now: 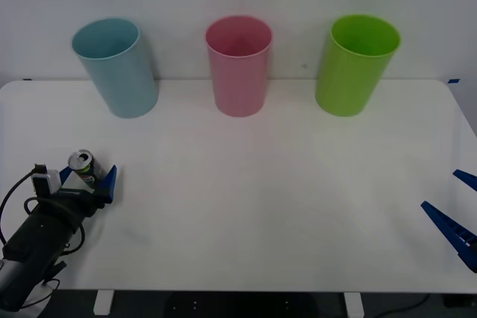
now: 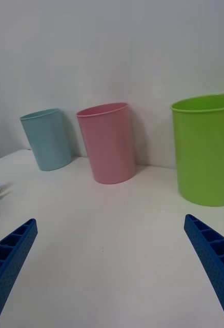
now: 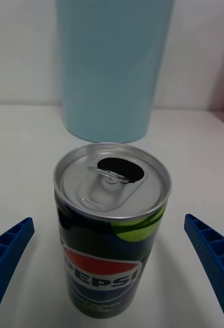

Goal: Grasp the object on the table and drop it into the matching bin: aluminum can to the light blue bin, PET bottle to the pink bin.

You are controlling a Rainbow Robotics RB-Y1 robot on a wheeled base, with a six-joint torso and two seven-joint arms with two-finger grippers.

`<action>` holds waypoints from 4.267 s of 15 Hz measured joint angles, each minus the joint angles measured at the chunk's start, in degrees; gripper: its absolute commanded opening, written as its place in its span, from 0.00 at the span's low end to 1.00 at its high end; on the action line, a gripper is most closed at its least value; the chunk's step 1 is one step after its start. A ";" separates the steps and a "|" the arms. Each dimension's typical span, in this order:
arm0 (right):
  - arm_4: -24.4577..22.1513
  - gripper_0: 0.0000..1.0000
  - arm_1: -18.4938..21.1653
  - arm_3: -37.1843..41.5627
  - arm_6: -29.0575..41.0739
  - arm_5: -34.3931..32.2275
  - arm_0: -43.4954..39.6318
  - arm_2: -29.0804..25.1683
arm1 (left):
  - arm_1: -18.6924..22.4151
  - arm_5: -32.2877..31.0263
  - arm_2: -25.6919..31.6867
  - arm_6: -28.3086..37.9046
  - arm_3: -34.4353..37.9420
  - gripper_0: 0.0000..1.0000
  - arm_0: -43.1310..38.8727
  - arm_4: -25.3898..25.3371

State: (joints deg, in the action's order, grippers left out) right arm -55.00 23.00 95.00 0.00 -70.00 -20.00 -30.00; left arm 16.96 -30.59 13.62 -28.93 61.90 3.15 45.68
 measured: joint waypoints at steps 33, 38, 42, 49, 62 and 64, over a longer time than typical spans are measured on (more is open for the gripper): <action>0.00 1.00 0.00 0.00 0.00 0.00 0.00 0.00 | -0.53 -3.74 1.91 1.89 14.20 0.00 -4.21 2.16; 0.00 1.00 0.00 0.00 0.00 0.00 0.00 0.00 | -0.53 -3.35 3.74 12.71 25.01 0.00 -6.50 7.85; 0.00 1.00 0.00 0.00 0.00 0.00 0.00 0.00 | -0.53 -3.35 4.88 23.40 32.70 0.00 -6.84 12.04; 0.00 1.00 0.00 0.00 0.00 0.00 0.00 0.00 | 0.53 -1.55 5.92 37.32 39.16 0.00 -3.04 19.33; 0.00 1.00 0.00 0.00 0.00 0.00 0.00 0.00 | 2.28 4.95 4.75 40.02 19.42 0.00 23.39 33.84; 0.00 1.00 0.00 0.00 0.00 0.00 0.00 0.00 | 2.41 4.88 4.75 39.36 14.01 0.00 27.61 36.29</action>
State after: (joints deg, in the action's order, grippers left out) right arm -55.00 23.00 95.00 0.00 -70.00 -20.00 -30.00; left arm 19.37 -25.71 18.37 10.43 75.91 30.76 81.97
